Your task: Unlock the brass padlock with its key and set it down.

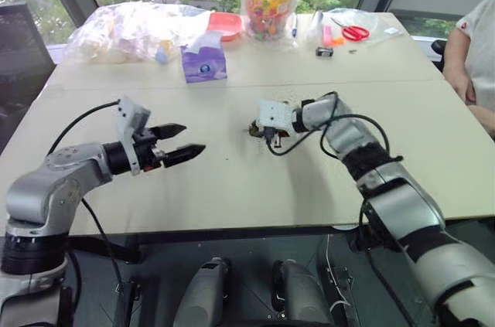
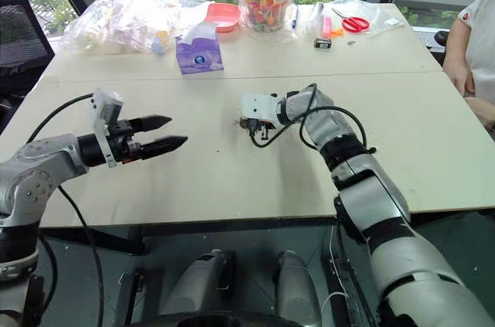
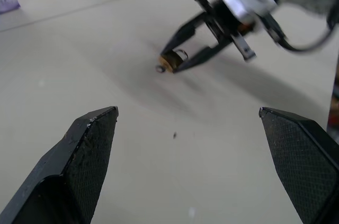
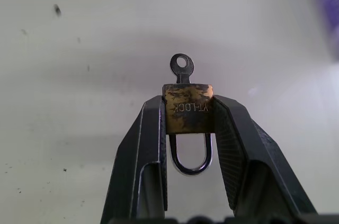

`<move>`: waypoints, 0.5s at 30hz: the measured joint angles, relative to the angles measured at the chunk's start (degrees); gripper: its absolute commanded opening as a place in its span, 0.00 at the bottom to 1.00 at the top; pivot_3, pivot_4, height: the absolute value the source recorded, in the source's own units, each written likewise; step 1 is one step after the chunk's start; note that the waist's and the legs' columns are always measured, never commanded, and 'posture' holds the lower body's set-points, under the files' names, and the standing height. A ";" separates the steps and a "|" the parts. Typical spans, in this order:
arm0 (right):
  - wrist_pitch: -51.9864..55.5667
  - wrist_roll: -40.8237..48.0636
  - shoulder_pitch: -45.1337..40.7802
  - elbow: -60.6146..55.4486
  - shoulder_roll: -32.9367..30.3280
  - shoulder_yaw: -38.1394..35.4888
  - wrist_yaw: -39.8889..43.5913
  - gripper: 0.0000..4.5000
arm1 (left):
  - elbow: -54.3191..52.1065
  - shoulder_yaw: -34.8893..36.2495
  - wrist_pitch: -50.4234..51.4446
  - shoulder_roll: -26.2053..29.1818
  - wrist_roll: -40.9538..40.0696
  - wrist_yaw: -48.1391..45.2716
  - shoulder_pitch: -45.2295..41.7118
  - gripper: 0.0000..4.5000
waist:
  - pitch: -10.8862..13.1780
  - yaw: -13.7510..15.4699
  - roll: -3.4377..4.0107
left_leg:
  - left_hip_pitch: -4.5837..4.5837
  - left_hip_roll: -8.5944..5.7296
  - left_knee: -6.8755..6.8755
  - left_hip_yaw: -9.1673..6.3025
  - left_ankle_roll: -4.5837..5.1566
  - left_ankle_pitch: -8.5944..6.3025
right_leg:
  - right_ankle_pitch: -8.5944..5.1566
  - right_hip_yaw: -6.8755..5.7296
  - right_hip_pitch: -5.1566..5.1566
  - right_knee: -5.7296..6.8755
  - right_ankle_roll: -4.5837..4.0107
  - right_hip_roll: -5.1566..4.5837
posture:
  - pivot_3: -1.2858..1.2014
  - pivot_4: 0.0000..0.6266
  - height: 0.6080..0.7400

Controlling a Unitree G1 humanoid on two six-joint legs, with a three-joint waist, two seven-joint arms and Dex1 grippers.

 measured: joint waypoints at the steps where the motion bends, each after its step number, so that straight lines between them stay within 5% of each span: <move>1: -0.94 0.98 1.54 -6.07 -0.23 -0.99 -0.45 0.16 | 1.36 0.05 0.59 -1.26 -1.58 -0.18 -2.34 1.00 | 0.00 -0.07 0.00 | 0.00 0.01 0.00 0.01 0.00 0.00 | -0.01 0.01 -0.03 0.06 0.01 0.00 | 0.52 0.24 1.00; 9: 1.84 -0.21 6.71 -26.16 -1.53 -2.55 -4.76 0.16 | 13.16 -0.52 1.33 -5.02 -4.42 -3.55 -12.57 1.00 | 0.00 -0.11 -0.03 | 0.05 0.04 0.12 0.06 0.01 0.01 | -0.02 0.03 -0.01 0.19 -0.02 0.02 | 0.52 0.24 1.00; 15: 3.99 -2.60 7.25 -28.08 -2.02 -2.54 -7.48 0.16 | 16.10 -2.77 1.35 -5.26 -3.84 -6.74 -14.63 0.54 | 0.00 -0.01 -0.04 | 0.05 0.04 0.09 0.06 0.02 0.01 | -0.03 0.05 0.00 0.13 -0.03 0.00 | 0.52 0.24 1.00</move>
